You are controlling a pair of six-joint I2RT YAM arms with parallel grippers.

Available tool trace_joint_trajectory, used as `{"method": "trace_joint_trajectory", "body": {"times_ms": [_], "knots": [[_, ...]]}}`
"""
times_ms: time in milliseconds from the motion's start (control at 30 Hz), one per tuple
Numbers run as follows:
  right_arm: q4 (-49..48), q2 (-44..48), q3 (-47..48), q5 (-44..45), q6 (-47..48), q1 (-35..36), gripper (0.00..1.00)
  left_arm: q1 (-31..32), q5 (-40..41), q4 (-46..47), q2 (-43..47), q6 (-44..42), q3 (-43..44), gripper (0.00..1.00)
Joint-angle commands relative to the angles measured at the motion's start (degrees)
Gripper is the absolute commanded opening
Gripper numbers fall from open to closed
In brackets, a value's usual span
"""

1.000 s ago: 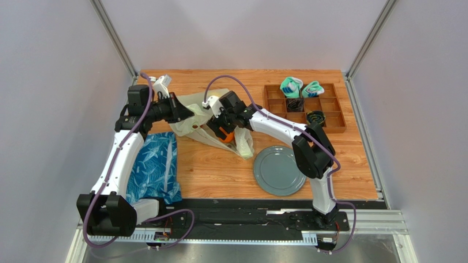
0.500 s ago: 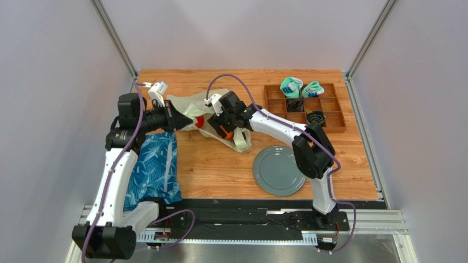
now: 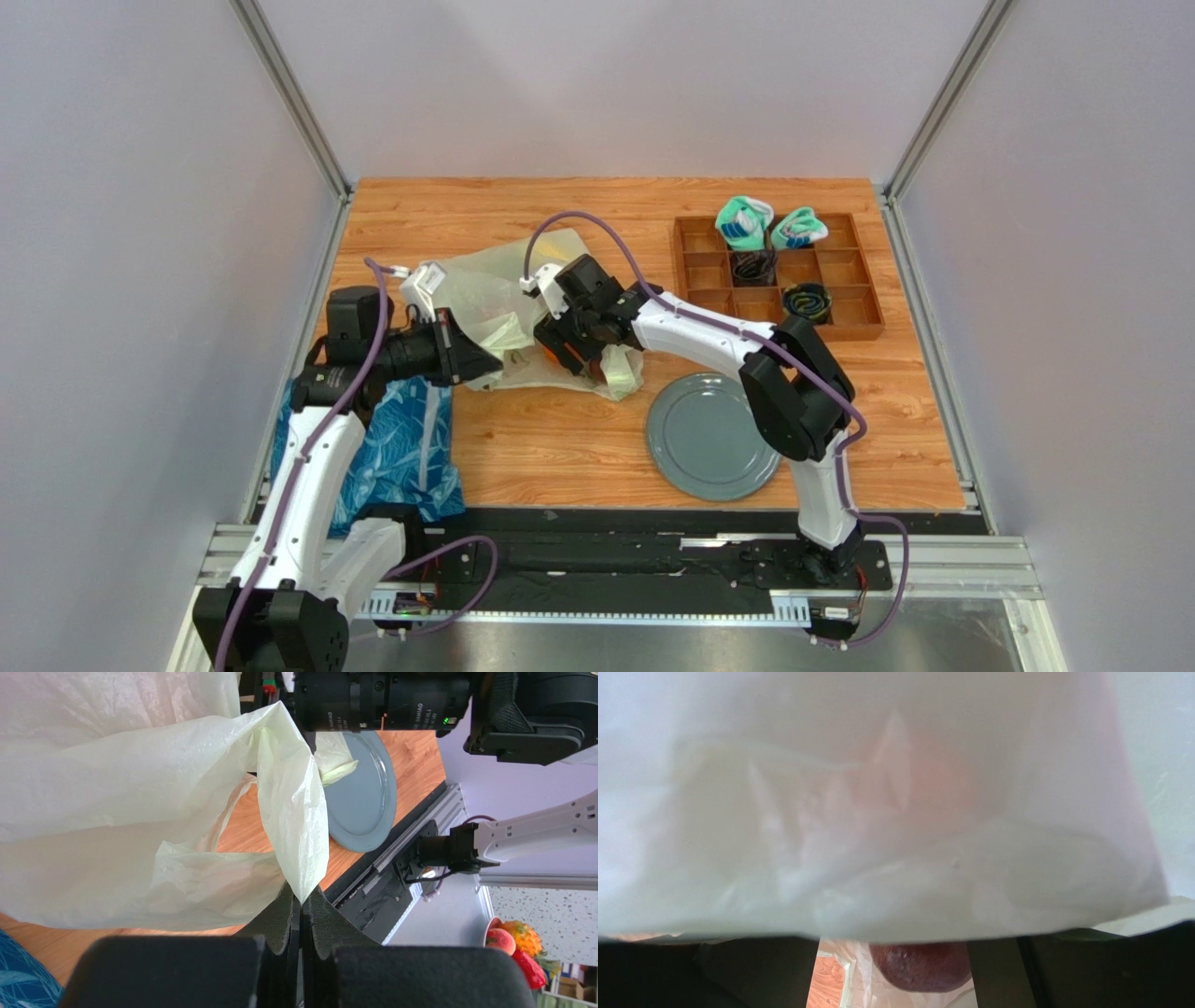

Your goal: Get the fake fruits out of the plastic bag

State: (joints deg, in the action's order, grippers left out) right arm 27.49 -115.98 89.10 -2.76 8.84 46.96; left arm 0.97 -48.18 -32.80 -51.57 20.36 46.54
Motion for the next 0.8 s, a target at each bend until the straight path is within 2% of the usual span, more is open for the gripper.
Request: {"method": "trace_joint_trajectory", "body": {"times_ms": [0, 133, 267, 533, 767], "knots": [[-0.50, 5.49, -2.78, 1.71, 0.56, 0.50, 0.71, -0.01, -1.56, 3.00, -0.28, 0.47, 0.13, 0.00], [-1.20, 7.87, -7.96, 2.68, 2.40, 0.50, 0.73, 0.26, -1.74, 4.32, -1.16, 1.08, 0.21, 0.00], [-2.96, 8.41, -10.69, 7.68, 4.68, 0.15, 0.76, 0.52, -1.74, 4.93, -1.78, 1.17, 0.74, 0.00], [-4.19, 6.12, -11.49, 10.94, 9.26, -0.90, 0.79, 0.61, -1.91, 5.29, -2.13, 1.09, 1.27, 0.00], [-3.58, 7.96, -14.57, 12.70, 12.60, -0.99, 0.81, 0.61, -1.47, 5.90, -3.18, 0.38, 2.50, 0.00]]}}
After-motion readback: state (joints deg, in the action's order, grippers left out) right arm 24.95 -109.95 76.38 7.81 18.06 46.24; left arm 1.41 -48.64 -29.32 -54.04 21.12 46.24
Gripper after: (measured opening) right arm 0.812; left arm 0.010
